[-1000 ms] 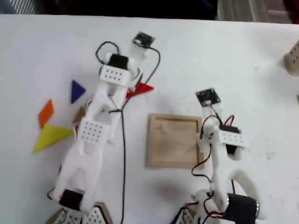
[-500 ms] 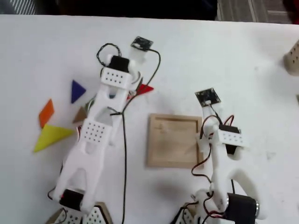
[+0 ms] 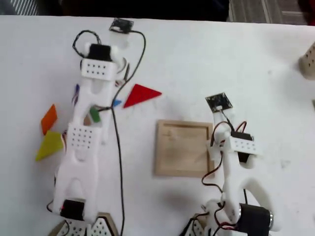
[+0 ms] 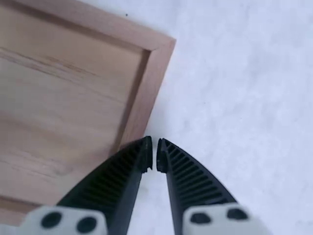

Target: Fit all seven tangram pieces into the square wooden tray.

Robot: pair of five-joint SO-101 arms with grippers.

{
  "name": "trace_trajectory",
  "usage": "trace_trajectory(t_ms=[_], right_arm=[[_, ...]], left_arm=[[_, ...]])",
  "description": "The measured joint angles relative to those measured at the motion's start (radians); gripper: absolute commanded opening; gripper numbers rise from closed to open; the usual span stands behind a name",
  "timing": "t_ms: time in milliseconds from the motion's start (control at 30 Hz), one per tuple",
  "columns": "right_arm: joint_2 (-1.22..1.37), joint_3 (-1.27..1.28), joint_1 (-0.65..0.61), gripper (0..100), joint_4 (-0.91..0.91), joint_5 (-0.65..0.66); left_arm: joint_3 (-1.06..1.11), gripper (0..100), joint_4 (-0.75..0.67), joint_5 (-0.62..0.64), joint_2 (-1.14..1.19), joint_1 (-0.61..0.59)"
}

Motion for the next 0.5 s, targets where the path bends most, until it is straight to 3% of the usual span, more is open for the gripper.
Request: trace_trajectory(t_ms=[267,500], right_arm=[[0.000,0.000,-0.003,3.4,0.000,0.000],[0.000,0.000,-0.003,3.4,0.000,-0.005]], left_arm=[[0.744,2,-0.032,-0.011,-0.623,0.018],[1.393,2,-0.252,-0.018,-1.209,-0.089]])
